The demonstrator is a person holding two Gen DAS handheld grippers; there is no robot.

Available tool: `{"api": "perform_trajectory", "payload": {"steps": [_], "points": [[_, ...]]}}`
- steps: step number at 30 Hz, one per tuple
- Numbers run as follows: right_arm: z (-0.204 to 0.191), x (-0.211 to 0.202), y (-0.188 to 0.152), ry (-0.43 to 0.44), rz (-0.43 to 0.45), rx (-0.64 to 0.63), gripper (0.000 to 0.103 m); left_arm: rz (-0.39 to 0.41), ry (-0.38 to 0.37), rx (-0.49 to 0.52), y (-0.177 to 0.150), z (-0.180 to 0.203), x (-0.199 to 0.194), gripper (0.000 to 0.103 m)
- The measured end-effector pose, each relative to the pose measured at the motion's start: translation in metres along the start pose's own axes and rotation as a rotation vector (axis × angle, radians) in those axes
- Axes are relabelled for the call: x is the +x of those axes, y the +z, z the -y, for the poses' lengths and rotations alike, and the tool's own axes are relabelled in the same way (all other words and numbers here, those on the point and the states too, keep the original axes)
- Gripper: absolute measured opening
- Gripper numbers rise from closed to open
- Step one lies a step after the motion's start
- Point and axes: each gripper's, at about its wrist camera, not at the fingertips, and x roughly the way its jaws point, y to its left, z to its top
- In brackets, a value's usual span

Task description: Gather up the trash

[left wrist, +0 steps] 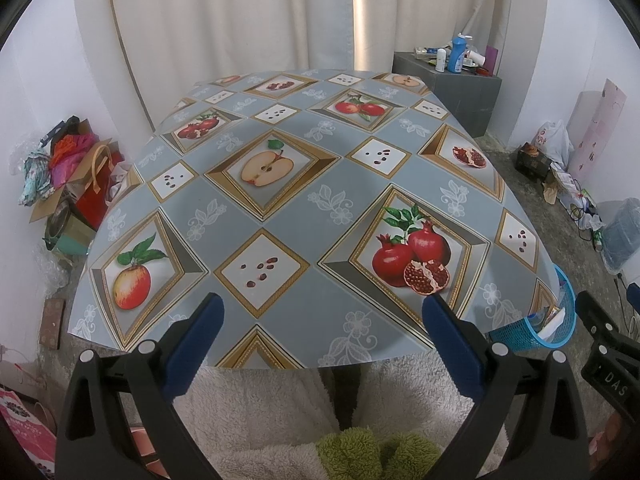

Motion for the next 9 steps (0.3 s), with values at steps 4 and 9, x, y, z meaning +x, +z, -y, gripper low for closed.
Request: {"api": "perform_trajectory", "payload": {"steps": [4, 9], "points": [[-0.0005, -0.0001, -0.0004, 0.000, 0.000, -0.001, 0.095, -0.005, -0.002, 0.000, -0.0007, 0.0009, -0.0003, 0.097], [0.0000, 0.0001, -0.0004, 0.001, 0.000, -0.001, 0.095, -0.004, -0.003, 0.002, 0.0015, 0.0007, -0.0004, 0.097]]}}
